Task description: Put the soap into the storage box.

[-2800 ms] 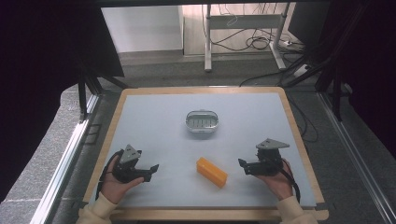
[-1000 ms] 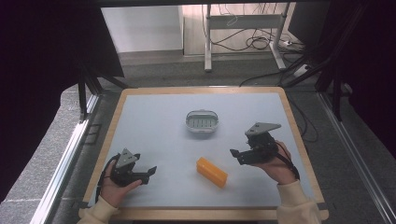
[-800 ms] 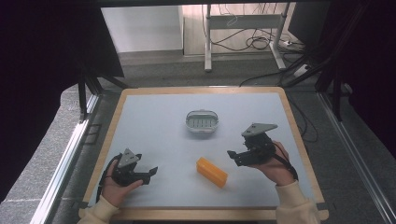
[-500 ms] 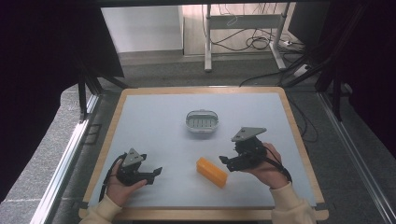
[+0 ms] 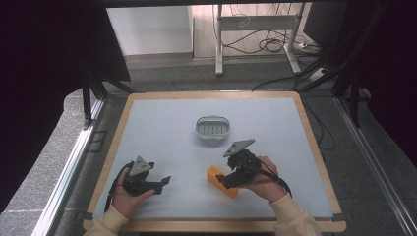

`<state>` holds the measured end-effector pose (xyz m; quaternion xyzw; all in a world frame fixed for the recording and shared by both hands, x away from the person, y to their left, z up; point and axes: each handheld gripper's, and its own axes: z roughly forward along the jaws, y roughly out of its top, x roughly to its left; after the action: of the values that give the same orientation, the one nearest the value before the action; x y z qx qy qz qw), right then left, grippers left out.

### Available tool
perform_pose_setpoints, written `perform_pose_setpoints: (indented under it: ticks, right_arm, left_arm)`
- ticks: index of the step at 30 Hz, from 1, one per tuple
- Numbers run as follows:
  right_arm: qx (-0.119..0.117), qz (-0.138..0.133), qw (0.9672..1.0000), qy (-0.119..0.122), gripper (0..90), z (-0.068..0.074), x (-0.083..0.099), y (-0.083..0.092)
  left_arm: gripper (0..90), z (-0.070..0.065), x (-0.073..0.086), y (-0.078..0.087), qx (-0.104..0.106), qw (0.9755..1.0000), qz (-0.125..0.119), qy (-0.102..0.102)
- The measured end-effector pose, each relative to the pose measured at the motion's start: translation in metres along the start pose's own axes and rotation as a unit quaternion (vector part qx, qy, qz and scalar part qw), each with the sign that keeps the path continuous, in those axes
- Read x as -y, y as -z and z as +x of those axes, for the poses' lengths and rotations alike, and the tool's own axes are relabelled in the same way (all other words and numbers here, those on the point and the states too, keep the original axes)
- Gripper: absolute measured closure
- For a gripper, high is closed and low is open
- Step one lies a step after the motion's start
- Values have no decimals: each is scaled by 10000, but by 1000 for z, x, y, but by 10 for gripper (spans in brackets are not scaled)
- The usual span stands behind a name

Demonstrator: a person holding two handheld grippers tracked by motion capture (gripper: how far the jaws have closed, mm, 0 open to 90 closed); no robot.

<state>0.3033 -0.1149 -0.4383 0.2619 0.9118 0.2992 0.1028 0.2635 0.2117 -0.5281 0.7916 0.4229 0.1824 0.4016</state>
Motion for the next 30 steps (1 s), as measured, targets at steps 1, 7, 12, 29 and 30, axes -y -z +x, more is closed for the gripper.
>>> perform_pose_setpoints:
  ticks: [1, 7, 12, 29, 30]
  right_arm:
    - [9, 72, 10000, 7, 219, 1, -1, -3]
    - [-31, 395, 9992, 2, 248, 3, -5, -19]
    - [-74, 700, 9975, 87, 279, 6, -6, -32]
    - [87, 1420, 9898, 94, 511, 9, -3, -58]
    - [99, 1435, 9895, 104, 526, 10, -3, -59]
  left_arm:
    - [181, 0, 0, 0, 0, 10000, 0, 0]
    - [181, 1, 0, -1, -28, 10000, 60, -53]
    - [181, 1, 1, -1, -80, 9999, 48, -77]
    - [182, -1, 1, 0, -108, 9999, 60, -101]
    - [182, -1, 1, 0, -113, 9999, 54, -109]
